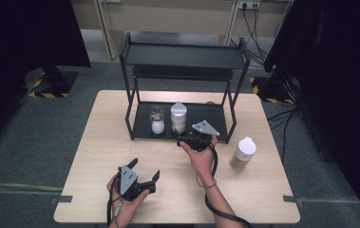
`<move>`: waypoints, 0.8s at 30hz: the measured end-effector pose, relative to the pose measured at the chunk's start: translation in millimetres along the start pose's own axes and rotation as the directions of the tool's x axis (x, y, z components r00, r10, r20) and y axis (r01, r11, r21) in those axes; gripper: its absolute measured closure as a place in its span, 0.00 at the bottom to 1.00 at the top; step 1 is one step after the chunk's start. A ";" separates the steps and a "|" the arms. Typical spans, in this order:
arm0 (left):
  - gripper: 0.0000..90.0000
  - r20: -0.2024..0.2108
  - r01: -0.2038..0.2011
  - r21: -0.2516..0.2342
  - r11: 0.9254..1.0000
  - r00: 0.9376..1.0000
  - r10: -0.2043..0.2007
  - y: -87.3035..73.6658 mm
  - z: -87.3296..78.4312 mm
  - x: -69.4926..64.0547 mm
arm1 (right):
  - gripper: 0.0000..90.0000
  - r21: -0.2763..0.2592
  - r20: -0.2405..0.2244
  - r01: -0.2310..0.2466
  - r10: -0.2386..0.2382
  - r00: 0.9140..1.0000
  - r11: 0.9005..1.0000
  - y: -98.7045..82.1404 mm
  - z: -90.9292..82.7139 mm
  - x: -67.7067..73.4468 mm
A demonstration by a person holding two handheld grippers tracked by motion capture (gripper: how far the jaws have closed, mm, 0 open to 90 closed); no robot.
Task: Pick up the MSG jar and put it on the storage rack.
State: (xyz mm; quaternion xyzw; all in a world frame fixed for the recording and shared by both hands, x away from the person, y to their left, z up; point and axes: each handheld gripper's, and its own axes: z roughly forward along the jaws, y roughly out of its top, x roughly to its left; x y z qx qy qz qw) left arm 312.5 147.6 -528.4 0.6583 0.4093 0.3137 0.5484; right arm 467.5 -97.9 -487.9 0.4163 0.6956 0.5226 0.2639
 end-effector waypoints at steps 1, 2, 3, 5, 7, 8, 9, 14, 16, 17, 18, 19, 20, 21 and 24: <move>0.06 0.000 0.000 0.000 1.000 1.000 0.000 0.0 0.0 0.0 | 0.05 -0.001 -0.002 0.001 -0.001 1.000 1.000 0.1 -0.8 0.3; 0.06 0.000 0.000 0.000 1.000 1.000 0.000 0.0 0.0 0.0 | 0.05 -0.002 -0.004 0.002 -0.002 1.000 1.000 0.3 -1.7 0.7; 0.06 0.000 0.000 0.000 1.000 1.000 0.000 0.0 0.0 0.0 | 0.05 -0.004 -0.005 0.002 -0.002 1.000 1.000 0.4 -2.5 1.0; 0.06 -0.001 0.000 0.000 1.000 1.000 0.000 0.0 0.0 0.0 | 0.05 -0.006 -0.009 0.000 -0.001 1.000 1.000 0.3 -3.8 1.3; 0.06 -0.001 -0.001 -0.001 1.000 1.000 0.001 0.0 -0.1 -0.1 | 0.05 -0.004 -0.012 -0.007 0.007 1.000 1.000 -0.2 -5.0 1.6; 0.06 0.000 -0.001 0.000 1.000 1.000 0.001 0.0 0.0 0.0 | 0.05 -0.004 -0.016 -0.014 0.014 1.000 1.000 -0.4 -5.9 1.8; 0.06 0.000 0.000 0.000 1.000 1.000 0.000 0.0 0.0 0.0 | 0.05 -0.009 -0.020 -0.017 0.017 1.000 1.000 -0.5 -6.9 2.1; 0.06 0.000 -0.002 -0.001 1.000 1.000 0.002 0.0 0.0 -0.1 | 0.05 -0.006 -0.021 -0.014 0.014 1.000 1.000 -2.0 -9.5 2.4; 0.06 -0.001 -0.002 0.000 1.000 1.000 0.002 0.0 0.1 -0.1 | 0.05 -0.004 -0.021 -0.011 0.011 1.000 1.000 -2.7 -10.7 2.9; 0.06 0.000 -0.001 0.000 1.000 1.000 0.001 0.0 0.1 -0.1 | 0.05 -0.005 -0.022 -0.008 0.008 1.000 1.000 -3.0 -11.4 3.1; 0.06 0.000 -0.001 0.000 1.000 1.000 0.001 0.0 0.0 -0.1 | 0.05 -0.006 -0.023 -0.007 0.007 1.000 1.000 -3.3 -12.0 3.4; 0.06 -0.001 0.000 0.000 1.000 1.000 0.000 0.0 0.0 -0.1 | 0.05 -0.006 -0.026 -0.007 0.006 1.000 1.000 -3.5 -12.5 3.7; 0.06 0.000 0.000 0.000 1.000 1.000 0.000 0.0 0.0 -0.1 | 0.05 -0.007 -0.025 -0.005 0.005 1.000 1.000 -3.6 -13.3 4.0; 0.06 0.000 -0.001 0.000 1.000 1.000 0.001 0.0 0.0 -0.1 | 0.05 -0.008 -0.027 -0.003 0.003 1.000 1.000 -3.7 -13.9 4.2; 0.06 0.000 0.000 0.000 1.000 1.000 0.000 0.0 0.0 0.0 | 0.05 -0.009 -0.029 0.002 -0.002 1.000 1.000 -4.1 -15.5 4.7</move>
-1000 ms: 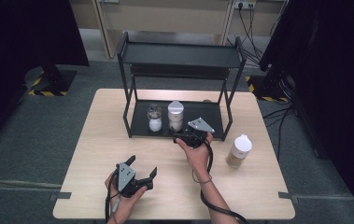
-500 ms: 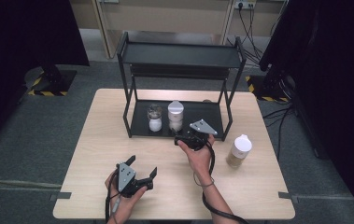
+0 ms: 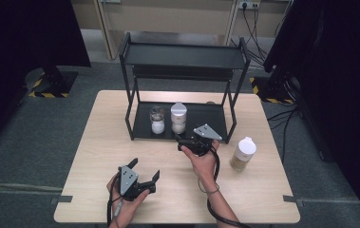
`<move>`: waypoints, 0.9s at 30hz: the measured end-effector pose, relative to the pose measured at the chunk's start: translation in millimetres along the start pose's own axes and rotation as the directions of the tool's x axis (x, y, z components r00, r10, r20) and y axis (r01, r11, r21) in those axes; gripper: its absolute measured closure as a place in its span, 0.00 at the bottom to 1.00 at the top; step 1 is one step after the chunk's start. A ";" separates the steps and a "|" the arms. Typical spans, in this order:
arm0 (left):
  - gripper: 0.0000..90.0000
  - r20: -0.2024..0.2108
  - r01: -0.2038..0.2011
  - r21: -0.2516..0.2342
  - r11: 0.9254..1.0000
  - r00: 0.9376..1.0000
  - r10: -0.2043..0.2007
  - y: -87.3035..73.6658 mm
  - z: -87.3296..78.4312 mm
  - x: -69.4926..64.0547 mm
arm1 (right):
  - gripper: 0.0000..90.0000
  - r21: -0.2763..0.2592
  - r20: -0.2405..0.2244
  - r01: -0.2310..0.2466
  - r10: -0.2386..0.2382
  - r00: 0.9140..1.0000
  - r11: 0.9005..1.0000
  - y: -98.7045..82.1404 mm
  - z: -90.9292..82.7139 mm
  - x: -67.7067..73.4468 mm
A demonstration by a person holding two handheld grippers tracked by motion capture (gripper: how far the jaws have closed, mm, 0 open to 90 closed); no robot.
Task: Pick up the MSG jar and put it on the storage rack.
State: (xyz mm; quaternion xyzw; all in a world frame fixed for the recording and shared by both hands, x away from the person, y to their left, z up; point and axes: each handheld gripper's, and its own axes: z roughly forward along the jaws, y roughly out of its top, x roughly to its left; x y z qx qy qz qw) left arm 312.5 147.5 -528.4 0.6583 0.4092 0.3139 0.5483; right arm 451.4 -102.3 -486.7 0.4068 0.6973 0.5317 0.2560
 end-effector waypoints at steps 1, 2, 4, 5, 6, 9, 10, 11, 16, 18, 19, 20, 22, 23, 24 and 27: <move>0.06 0.000 0.000 0.000 1.000 1.000 0.000 0.0 0.0 0.0 | 0.05 0.000 -0.002 0.000 0.000 1.000 1.000 -0.1 -0.7 0.1; 0.06 0.000 0.000 0.000 1.000 1.000 0.000 0.0 0.0 0.0 | 0.05 0.000 -0.003 0.000 0.000 1.000 1.000 -0.3 -1.6 0.2; 0.06 0.000 0.001 0.001 1.000 1.000 -0.001 0.0 0.1 0.0 | 0.05 0.000 -0.005 0.001 -0.001 1.000 1.000 -0.7 -3.2 0.3; 0.06 0.000 0.001 0.001 1.000 1.000 -0.001 0.0 0.1 0.1 | 0.05 0.001 -0.006 0.000 0.000 1.000 1.000 -1.0 -3.9 0.2; 0.06 0.000 0.001 0.000 1.000 1.000 -0.001 0.0 0.0 0.0 | 0.05 0.001 -0.007 0.001 -0.001 1.000 1.000 -1.2 -4.7 0.2; 0.06 -0.001 -0.001 0.000 1.000 1.000 0.001 0.0 0.0 -0.1 | 0.05 0.002 -0.008 0.003 -0.003 1.000 1.000 -2.2 -7.4 -0.2; 0.06 -0.001 0.000 0.000 1.000 1.000 0.000 0.0 0.1 -0.1 | 0.05 0.002 -0.008 0.008 -0.007 1.000 1.000 -2.4 -8.4 -0.1; 0.06 -0.001 0.000 0.000 1.000 1.000 0.000 0.0 0.0 -0.1 | 0.05 0.004 -0.009 0.011 -0.011 1.000 1.000 -2.5 -9.8 -0.1; 0.06 -0.001 0.001 0.001 1.000 1.000 -0.001 0.0 0.1 0.0 | 0.05 0.002 -0.007 0.016 -0.016 1.000 1.000 -3.3 -15.0 -0.4; 0.06 -0.001 0.002 0.000 1.000 1.000 -0.002 0.0 0.0 0.1 | 0.05 0.003 -0.009 0.015 -0.015 1.000 1.000 -4.2 -16.7 -0.3; 0.06 -0.001 0.002 0.001 1.000 1.000 -0.002 0.0 -0.1 0.2 | 0.05 0.004 -0.010 0.015 -0.015 1.000 1.000 -4.7 -17.4 -0.3; 0.06 -0.001 0.002 0.000 1.000 1.000 -0.002 0.0 -0.1 0.2 | 0.05 0.006 -0.010 0.015 -0.015 1.000 1.000 -5.3 -18.0 -0.2; 0.06 -0.001 0.001 0.000 1.000 1.000 -0.001 0.0 0.0 0.0 | 0.05 0.009 -0.009 0.020 -0.020 1.000 1.000 -6.3 -19.3 -0.4; 0.06 -0.001 0.001 0.000 1.000 1.000 -0.001 0.0 0.0 0.0 | 0.05 0.010 -0.009 0.021 -0.021 1.000 1.000 -6.8 -20.1 -0.7; 0.06 0.000 0.001 0.001 1.000 1.000 -0.001 0.0 0.0 0.0 | 0.05 0.011 -0.007 0.021 -0.021 1.000 1.000 -7.2 -21.1 -0.9; 0.06 -0.001 0.001 0.001 1.000 1.000 -0.001 0.0 0.0 0.1 | 0.05 0.011 -0.006 0.023 -0.023 1.000 1.000 -8.7 -24.1 -1.3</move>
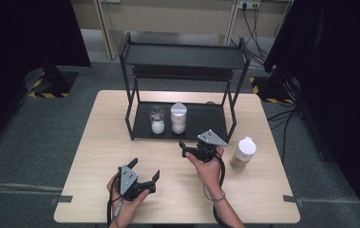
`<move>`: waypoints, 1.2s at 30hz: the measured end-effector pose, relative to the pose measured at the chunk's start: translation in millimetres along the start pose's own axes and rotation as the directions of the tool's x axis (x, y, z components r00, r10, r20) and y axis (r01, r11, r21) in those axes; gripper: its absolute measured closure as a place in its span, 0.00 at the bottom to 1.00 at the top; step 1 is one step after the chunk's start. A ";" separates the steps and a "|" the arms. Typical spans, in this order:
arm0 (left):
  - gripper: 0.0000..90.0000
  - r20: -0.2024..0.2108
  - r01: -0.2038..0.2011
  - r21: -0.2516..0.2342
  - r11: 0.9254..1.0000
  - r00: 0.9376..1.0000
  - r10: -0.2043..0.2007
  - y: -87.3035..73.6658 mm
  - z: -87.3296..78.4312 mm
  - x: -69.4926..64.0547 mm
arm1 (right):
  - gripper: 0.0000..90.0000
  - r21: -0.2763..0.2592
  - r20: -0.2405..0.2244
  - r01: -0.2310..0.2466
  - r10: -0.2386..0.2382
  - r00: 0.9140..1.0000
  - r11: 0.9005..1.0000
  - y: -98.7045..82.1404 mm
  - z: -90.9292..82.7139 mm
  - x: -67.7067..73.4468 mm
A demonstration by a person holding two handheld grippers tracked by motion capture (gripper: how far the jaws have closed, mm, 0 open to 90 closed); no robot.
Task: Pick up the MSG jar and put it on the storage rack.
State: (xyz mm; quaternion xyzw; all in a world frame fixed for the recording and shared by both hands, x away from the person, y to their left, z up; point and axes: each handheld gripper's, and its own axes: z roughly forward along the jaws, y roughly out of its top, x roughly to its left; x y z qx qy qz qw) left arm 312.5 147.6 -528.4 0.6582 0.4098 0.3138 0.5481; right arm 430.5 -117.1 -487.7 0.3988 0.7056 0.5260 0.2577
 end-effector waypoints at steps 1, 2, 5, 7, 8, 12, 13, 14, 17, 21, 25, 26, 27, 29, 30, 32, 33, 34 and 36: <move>0.06 0.000 0.000 0.000 1.000 1.000 0.000 0.0 0.0 -0.1 | 0.05 0.000 0.000 0.001 -0.001 1.000 1.000 -0.7 -1.0 0.0; 0.06 0.001 -0.001 0.000 1.000 1.000 0.001 0.0 0.0 -0.1 | 0.05 0.002 0.000 0.002 -0.002 1.000 1.000 -1.3 -2.0 0.2; 0.06 0.001 -0.002 0.000 1.000 1.000 0.002 0.0 0.0 -0.2 | 0.05 -0.001 0.000 0.004 -0.004 1.000 1.000 -2.7 -5.0 0.5; 0.06 0.000 -0.001 0.000 1.000 1.000 0.001 0.0 0.1 -0.1 | 0.05 -0.003 -0.001 0.003 -0.003 1.000 1.000 -3.3 -7.0 0.5; 0.06 0.001 -0.001 0.000 1.000 1.000 0.001 0.0 0.1 -0.1 | 0.05 -0.003 -0.001 0.005 -0.005 1.000 1.000 -3.6 -8.0 0.5; 0.06 0.000 -0.003 0.000 1.000 1.000 0.003 0.0 0.1 -0.3 | 0.05 -0.004 -0.001 0.007 -0.007 1.000 1.000 -5.4 -11.4 0.5; 0.06 0.000 -0.005 0.001 1.000 1.000 0.005 0.0 0.1 -0.3 | 0.05 -0.004 0.000 0.007 -0.007 1.000 1.000 -5.9 -12.2 0.4; 0.06 0.000 -0.006 0.001 1.000 1.000 0.006 0.0 0.0 -0.3 | 0.05 -0.006 0.000 0.008 -0.008 1.000 1.000 -6.4 -12.9 0.3; 0.06 0.000 -0.003 0.000 1.000 1.000 0.003 0.0 0.1 -0.2 | 0.05 -0.009 -0.001 0.005 -0.005 1.000 1.000 -8.1 -14.8 0.0; 0.06 0.000 -0.003 0.000 1.000 1.000 0.003 0.0 0.1 -0.3 | 0.05 -0.006 -0.002 0.007 -0.007 1.000 1.000 -10.5 -17.7 -0.1; 0.06 -0.001 -0.006 0.001 1.000 1.000 0.006 0.0 0.1 -0.3 | 0.05 -0.011 -0.004 0.011 -0.011 1.000 1.000 -11.7 -21.9 1.0; 0.06 -0.001 -0.007 0.002 1.000 1.000 0.007 0.1 0.1 -0.4 | 0.05 -0.011 -0.005 0.009 -0.009 1.000 1.000 -12.0 -22.9 1.1; 0.06 0.000 -0.008 0.002 1.000 1.000 0.008 0.1 0.0 -0.5 | 0.05 -0.011 -0.006 0.008 -0.008 1.000 1.000 -12.3 -23.3 1.2; 0.06 0.000 -0.008 0.002 1.000 1.000 0.008 0.0 0.0 -0.5 | 0.05 -0.009 -0.005 0.010 -0.010 1.000 1.000 -13.1 -24.5 1.2; 0.06 0.000 -0.008 0.001 1.000 1.000 0.008 0.0 0.0 -0.4 | 0.05 -0.009 -0.007 0.008 -0.008 1.000 1.000 -13.8 -25.3 1.0; 0.06 0.000 -0.006 0.001 1.000 1.000 0.006 0.0 0.1 -0.3 | 0.05 -0.007 -0.006 0.009 -0.009 1.000 1.000 -15.0 -26.5 1.0; 0.06 0.000 -0.007 0.002 1.000 1.000 0.007 0.1 0.1 -0.4 | 0.05 -0.006 -0.009 0.007 -0.007 1.000 1.000 -15.8 -27.5 1.1; 0.06 0.000 -0.009 0.002 1.000 1.000 0.009 0.1 0.1 -0.5 | 0.05 -0.005 -0.011 0.006 -0.006 1.000 1.000 -16.2 -28.5 1.3; 0.06 -0.001 -0.008 0.002 1.000 1.000 0.008 0.1 0.1 -0.5 | 0.05 -0.009 -0.010 0.007 -0.008 1.000 1.000 -16.5 -30.8 1.6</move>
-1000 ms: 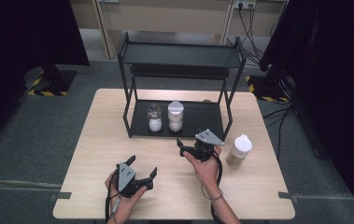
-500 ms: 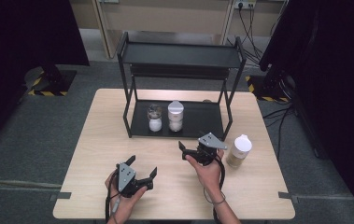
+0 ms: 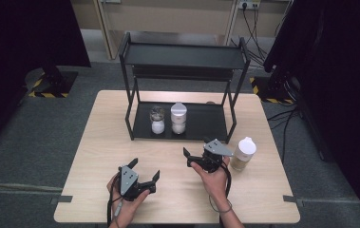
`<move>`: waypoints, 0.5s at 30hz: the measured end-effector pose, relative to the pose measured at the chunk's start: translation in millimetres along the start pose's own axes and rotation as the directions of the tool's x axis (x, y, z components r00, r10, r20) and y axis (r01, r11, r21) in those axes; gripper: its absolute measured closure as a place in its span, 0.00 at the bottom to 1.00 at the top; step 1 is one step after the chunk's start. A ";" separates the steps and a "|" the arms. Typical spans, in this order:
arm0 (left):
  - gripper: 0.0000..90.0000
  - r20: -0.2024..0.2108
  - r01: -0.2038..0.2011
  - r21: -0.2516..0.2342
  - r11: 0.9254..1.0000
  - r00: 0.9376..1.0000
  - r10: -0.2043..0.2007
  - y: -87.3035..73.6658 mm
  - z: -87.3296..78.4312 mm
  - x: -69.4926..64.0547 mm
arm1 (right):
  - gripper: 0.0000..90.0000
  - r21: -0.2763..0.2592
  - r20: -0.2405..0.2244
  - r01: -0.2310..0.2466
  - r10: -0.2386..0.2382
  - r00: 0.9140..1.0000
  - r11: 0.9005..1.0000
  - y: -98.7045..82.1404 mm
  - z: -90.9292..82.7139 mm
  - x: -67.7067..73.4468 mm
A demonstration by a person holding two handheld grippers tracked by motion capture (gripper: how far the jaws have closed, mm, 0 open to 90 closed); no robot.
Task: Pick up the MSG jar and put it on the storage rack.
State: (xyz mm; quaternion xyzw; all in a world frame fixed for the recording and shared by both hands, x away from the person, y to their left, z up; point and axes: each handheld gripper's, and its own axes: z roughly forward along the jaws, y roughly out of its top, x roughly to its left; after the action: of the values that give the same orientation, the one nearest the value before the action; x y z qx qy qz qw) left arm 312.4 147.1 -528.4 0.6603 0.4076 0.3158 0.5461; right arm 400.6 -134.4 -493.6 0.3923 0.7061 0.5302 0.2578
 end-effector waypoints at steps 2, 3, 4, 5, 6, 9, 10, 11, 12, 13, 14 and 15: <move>0.06 0.000 0.000 0.000 1.000 1.000 0.000 0.0 -0.1 0.0 | 0.05 -0.004 -0.001 0.003 -0.003 1.000 1.000 0.1 -2.0 0.7; 0.06 -0.001 0.000 0.000 1.000 1.000 0.000 0.0 -0.1 0.0 | 0.05 -0.005 -0.002 0.003 -0.003 1.000 1.000 0.0 -3.3 1.2; 0.06 0.000 -0.002 0.000 1.000 1.000 0.002 0.0 -0.1 -0.1 | 0.05 -0.005 -0.003 0.005 -0.005 1.000 1.000 -0.1 -4.2 1.2; 0.06 0.000 -0.003 0.000 1.000 1.000 0.003 0.0 -0.1 -0.1 | 0.05 -0.005 -0.003 0.004 -0.004 1.000 1.000 -0.4 -5.2 1.3; 0.06 0.000 -0.003 0.000 1.000 1.000 0.003 0.0 -0.2 -0.1 | 0.05 -0.005 -0.003 0.004 -0.004 1.000 1.000 -0.8 -6.1 1.0; 0.06 0.000 0.001 -0.001 1.000 1.000 -0.001 0.0 -0.1 0.1 | 0.05 -0.004 -0.005 0.007 -0.007 1.000 1.000 -2.5 -9.4 0.6; 0.06 0.000 0.001 0.000 1.000 1.000 -0.001 0.0 -0.1 0.1 | 0.05 -0.003 -0.006 0.008 -0.008 1.000 1.000 -3.3 -10.7 0.3; 0.06 0.000 0.000 0.000 1.000 1.000 0.000 0.0 0.0 0.0 | 0.05 -0.001 -0.006 0.007 -0.007 1.000 1.000 -4.1 -11.6 0.0; 0.06 0.000 -0.002 0.001 1.000 1.000 0.002 0.0 0.0 -0.1 | 0.05 -0.001 -0.004 0.007 -0.007 1.000 1.000 -5.3 -12.8 -0.7; 0.06 0.000 -0.002 0.000 1.000 1.000 0.002 0.0 -0.1 -0.1 | 0.05 -0.001 -0.003 0.006 -0.006 1.000 1.000 -6.4 -14.4 -1.1; 0.06 0.000 -0.002 0.000 1.000 1.000 0.002 0.0 -0.2 -0.1 | 0.05 -0.002 -0.002 0.005 -0.006 1.000 1.000 -7.5 -15.9 -1.4; 0.06 0.000 -0.001 0.000 1.000 1.000 0.001 0.0 -0.1 -0.1 | 0.05 -0.001 -0.002 0.005 -0.005 1.000 1.000 -8.5 -17.3 -1.6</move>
State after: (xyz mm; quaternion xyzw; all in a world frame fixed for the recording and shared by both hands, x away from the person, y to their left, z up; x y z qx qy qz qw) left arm 312.2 147.1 -528.3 0.6606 0.4072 0.3162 0.5458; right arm 385.7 -146.3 -496.5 0.3899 0.7069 0.5304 0.2586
